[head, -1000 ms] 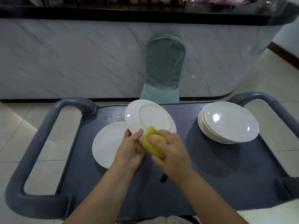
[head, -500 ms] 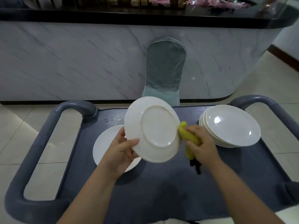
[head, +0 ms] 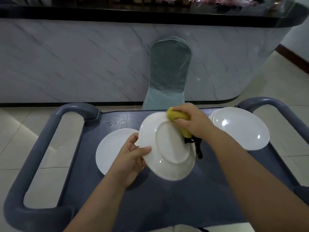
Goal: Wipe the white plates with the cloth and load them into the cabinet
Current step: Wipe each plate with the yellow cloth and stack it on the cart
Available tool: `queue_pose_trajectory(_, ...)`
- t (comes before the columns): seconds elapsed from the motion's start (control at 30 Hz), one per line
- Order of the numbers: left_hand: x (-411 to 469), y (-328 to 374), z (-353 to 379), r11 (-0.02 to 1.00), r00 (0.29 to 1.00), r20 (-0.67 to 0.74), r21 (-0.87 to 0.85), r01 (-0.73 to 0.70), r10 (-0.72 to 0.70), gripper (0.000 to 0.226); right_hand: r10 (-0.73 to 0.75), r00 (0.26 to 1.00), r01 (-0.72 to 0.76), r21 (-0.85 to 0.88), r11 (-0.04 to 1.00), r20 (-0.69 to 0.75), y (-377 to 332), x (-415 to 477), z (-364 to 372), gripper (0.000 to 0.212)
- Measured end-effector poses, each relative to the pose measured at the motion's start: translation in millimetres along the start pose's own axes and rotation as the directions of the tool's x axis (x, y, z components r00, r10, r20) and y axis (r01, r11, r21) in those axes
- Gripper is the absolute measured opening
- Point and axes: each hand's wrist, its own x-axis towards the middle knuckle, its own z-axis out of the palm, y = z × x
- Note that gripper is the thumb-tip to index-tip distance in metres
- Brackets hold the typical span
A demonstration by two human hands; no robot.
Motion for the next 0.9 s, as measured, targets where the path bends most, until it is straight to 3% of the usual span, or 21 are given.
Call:
queue_pose_trajectory(0.07, 5, 2, -2, 0.992, 0.995, -0.093, -0.119, -0.028, 0.017, 0.044, 0.205, 0.976, -0.196, 0.107, 0.975, -0.076, 21, -27, 1, 0.03)
queue_pose_trajectory(0.13, 12, -1, -1, 0.969, 0.985, -0.171, -0.234, -0.072, 0.032, 0.042, 0.215, 0.952, -0.203, 0.077, 0.976, -0.216, 25, -66, 25, 0.029)
queue_pose_trajectory(0.2, 21, -9, 7, 0.952, 0.976, -0.216, -0.29, -0.098, 0.034, 0.039, 0.027, 0.96, -0.034, -0.018, 0.999, -0.28, 2, -92, 61, 0.035)
queue_pose_trajectory(0.27, 26, -14, 16, 0.968, 0.969, -0.245, -0.237, -0.086, 0.026, 0.03, -0.208, 0.955, 0.185, -0.122, 0.975, -0.213, -23, -101, 90, 0.042)
queue_pose_trajectory(0.33, 28, -13, 16, 0.984, 0.968, -0.249, -0.163, -0.072, 0.029, 0.025, -0.272, 0.946, 0.25, -0.136, 0.959, -0.178, -24, -101, 97, 0.045)
queue_pose_trajectory(0.47, 16, -1, -1, 0.993, 0.993, -0.111, -0.107, -0.045, 0.033, 0.036, 0.077, 0.951, -0.056, 0.077, 0.995, -0.298, 30, -112, 59, 0.042)
queue_pose_trajectory(0.6, 5, -5, 4, 0.994, 0.989, 0.142, 0.106, 0.031, -0.046, 0.04, 0.093, 0.93, -0.087, 0.033, 0.996, -0.356, 31, -76, 13, 0.041)
queue_pose_trajectory(0.67, 7, -9, 16, 0.984, 0.989, 0.139, 0.178, 0.025, -0.051, 0.04, -0.05, 0.954, 0.027, -0.079, 0.996, -0.296, 7, -56, 16, 0.045)
queue_pose_trajectory(0.8, 12, -5, 17, 0.999, 1.0, 0.005, 0.044, 0.003, -0.003, 0.045, -0.3, 0.947, 0.284, -0.143, 0.948, -0.111, -3, -95, 49, 0.044)
queue_pose_trajectory(0.87, 11, 1, 5, 0.997, 0.999, -0.022, 0.066, -0.032, 0.034, 0.044, -0.272, 0.961, 0.264, -0.131, 0.956, -0.045, 18, -120, 47, 0.044)
queue_pose_trajectory(0.9, 10, 3, 2, 0.995, 0.999, -0.016, 0.087, -0.043, 0.044, 0.046, -0.187, 0.981, 0.18, -0.118, 0.977, -0.056, 28, -122, 41, 0.045)
